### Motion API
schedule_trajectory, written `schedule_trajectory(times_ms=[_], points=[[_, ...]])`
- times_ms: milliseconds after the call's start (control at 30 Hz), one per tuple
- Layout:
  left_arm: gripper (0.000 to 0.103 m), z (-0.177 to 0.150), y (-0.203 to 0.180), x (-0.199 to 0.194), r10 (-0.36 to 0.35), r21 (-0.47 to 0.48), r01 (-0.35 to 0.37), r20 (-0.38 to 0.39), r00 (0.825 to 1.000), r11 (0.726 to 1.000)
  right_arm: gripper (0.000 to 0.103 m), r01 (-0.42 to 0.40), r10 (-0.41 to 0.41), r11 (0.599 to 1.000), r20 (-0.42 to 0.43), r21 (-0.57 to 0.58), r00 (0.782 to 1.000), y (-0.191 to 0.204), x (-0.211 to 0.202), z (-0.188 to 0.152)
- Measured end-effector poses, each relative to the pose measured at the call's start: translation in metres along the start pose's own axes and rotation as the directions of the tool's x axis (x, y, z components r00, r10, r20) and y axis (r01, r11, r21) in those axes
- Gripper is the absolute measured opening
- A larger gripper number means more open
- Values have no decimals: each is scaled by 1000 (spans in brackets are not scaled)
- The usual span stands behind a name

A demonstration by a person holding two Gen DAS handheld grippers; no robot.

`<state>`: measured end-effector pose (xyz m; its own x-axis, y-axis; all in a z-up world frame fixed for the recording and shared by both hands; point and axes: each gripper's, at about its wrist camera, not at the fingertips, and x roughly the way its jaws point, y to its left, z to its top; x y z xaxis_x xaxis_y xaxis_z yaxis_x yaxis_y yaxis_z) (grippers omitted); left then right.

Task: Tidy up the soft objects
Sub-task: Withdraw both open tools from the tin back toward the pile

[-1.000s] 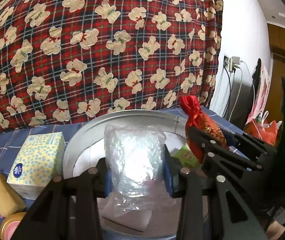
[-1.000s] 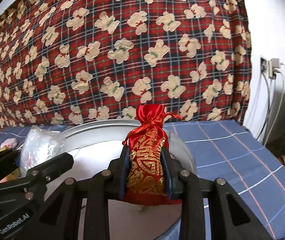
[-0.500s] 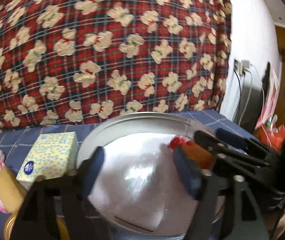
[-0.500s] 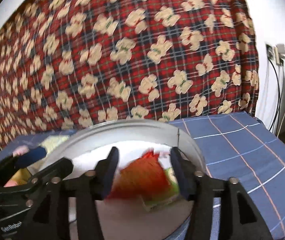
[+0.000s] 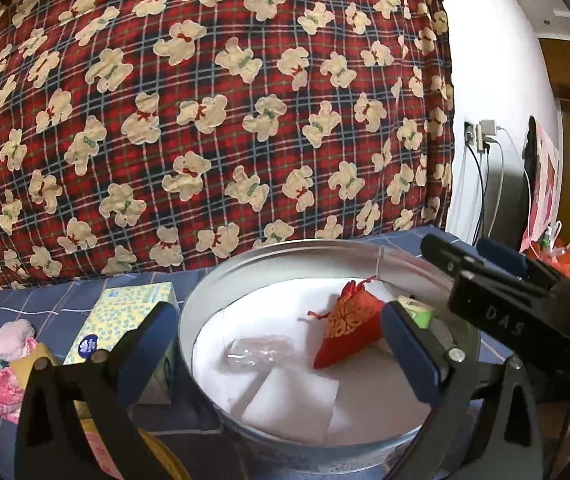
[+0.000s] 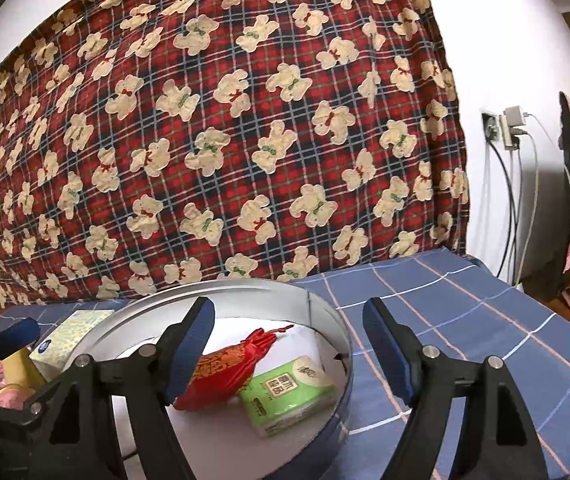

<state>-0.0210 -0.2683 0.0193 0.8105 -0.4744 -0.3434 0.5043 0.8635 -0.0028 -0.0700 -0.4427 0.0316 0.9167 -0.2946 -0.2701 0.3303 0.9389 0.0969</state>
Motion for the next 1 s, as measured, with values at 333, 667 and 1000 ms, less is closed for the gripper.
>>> schedule_trajectory(times_ms=[333,667,1000], points=[[103,-7,7,-1,35,-6,-36,-19,999,999,79,58,-59,998,24,36,998,-9,-6,0],[103,-13,8,-13,53,28,-53,-8,999,998,79,106,-112,993,127,52,986,-6,-28,0],[103,-22,19,-27,56,15,-56,-26,998,998,79,146,-156,987,159,73,975,-1,-42,-2]])
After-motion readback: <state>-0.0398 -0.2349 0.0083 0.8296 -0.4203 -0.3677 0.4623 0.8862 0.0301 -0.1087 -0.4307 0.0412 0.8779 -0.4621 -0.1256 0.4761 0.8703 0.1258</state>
